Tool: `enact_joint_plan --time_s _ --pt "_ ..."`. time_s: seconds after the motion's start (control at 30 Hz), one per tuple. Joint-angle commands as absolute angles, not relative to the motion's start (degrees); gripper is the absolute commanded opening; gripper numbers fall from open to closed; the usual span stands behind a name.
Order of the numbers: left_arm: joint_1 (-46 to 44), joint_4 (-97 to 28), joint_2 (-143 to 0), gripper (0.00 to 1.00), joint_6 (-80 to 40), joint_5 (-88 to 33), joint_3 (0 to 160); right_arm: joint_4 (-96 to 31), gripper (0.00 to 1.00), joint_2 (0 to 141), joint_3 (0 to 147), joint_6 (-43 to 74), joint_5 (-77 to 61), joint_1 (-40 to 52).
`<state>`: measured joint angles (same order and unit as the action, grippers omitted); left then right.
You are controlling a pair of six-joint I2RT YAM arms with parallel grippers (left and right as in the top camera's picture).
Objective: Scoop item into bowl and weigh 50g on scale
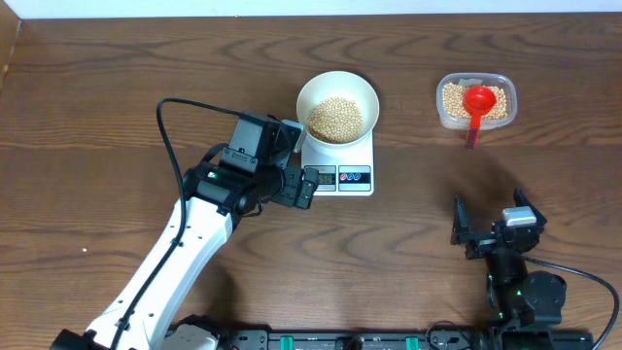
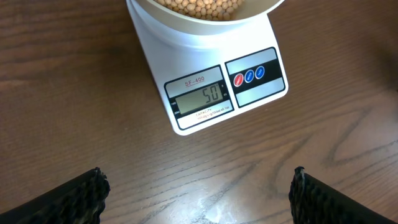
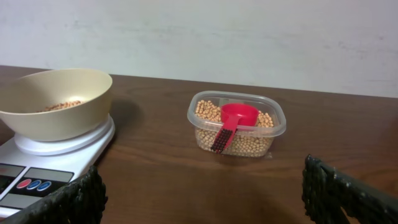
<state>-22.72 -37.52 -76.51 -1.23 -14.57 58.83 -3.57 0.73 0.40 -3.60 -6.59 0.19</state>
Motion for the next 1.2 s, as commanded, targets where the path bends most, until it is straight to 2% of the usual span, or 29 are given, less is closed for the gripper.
enact_joint_plan --time_s 0.0,0.2,0.43,0.63,0.83,1.17 --pt "-22.8 -37.7 -76.9 0.95 -0.6 -13.4 58.9 -3.8 0.99 0.3 0.3 -3.9 -6.1 0.8" --pt "-21.7 -37.7 -75.0 0.95 -0.4 -12.3 58.8 -3.8 0.99 0.3 0.3 -3.9 -6.1 0.8" --pt "-12.8 -36.2 -67.8 0.95 -0.4 -11.9 57.2 -3.8 0.99 0.3 0.3 -3.9 -6.1 0.8" --pt "-1.9 -21.1 -52.4 0.95 -0.4 -12.4 45.8 -3.8 0.99 0.3 0.3 -3.9 -6.1 0.8" --pt "4.7 -12.3 -38.8 0.95 -0.4 -12.4 35.2 -3.8 0.99 0.3 0.3 -3.9 -6.1 0.8" --pt "7.5 1.1 -20.8 0.95 2.2 -12.4 18.0 -3.8 0.99 0.3 0.3 -3.9 -6.1 0.8"
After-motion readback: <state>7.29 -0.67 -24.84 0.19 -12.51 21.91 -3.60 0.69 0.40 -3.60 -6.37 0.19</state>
